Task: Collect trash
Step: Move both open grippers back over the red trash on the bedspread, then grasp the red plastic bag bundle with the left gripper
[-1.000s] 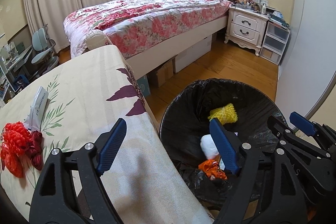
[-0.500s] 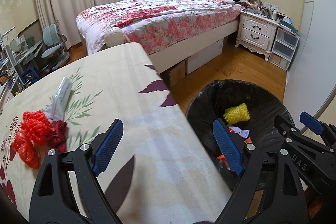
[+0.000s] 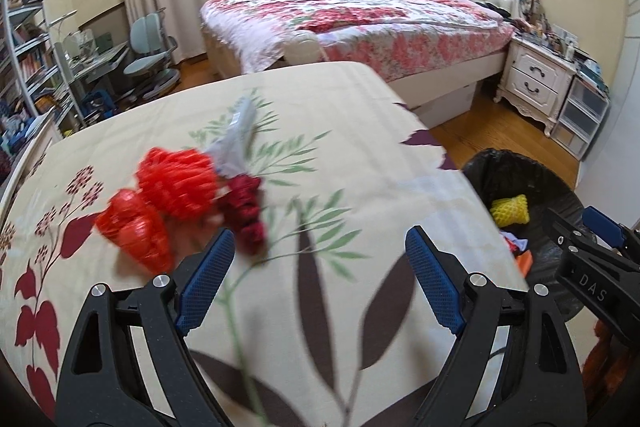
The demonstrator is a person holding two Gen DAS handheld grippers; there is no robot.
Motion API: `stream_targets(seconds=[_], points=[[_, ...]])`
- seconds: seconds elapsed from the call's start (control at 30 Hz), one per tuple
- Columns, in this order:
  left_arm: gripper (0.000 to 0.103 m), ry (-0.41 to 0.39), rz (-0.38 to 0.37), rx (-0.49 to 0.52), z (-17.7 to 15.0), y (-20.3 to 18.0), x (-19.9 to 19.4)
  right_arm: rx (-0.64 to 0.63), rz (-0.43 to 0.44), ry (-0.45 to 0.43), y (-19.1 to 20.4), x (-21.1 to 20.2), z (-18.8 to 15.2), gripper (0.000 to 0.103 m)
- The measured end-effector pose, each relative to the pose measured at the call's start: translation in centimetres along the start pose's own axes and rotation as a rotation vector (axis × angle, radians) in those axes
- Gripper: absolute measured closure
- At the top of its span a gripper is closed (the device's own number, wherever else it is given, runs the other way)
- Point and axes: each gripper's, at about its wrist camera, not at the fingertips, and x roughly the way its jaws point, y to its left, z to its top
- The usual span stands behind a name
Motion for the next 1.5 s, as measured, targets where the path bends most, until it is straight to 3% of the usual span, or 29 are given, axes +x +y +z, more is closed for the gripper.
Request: stream_targets(seconds=[0.47,1.03,1.13,1.4,1.5], points=[[0.018,0.031,0.105,-0.118,-2.1,8.5,-1.0,-0.126,0.115,0.030,7.4,-0.1,-0.8,0.036],[0.020,0.064,0.108,-0.153,-0.5,11.1,1.8,-0.188,0.181,0.050,11.3,1.1,-0.6,0.034],[0.031,0.088,0.089,-0.157,-0.5,11.5,2.4,-0.192,0.188,0.055,11.6,1.3,-0.6,0.034],[0.075,0.126,0.043,-0.167,-1.0,12.2,3.2,-0.208,0.191,0.054,12.3,1.2,-0.5,0.034],[0.079,0.120,0.018,-0.172,-1.1,12.6,3.0,-0.214,0.194,0.053,12.7,1.1,-0.5,0.034]])
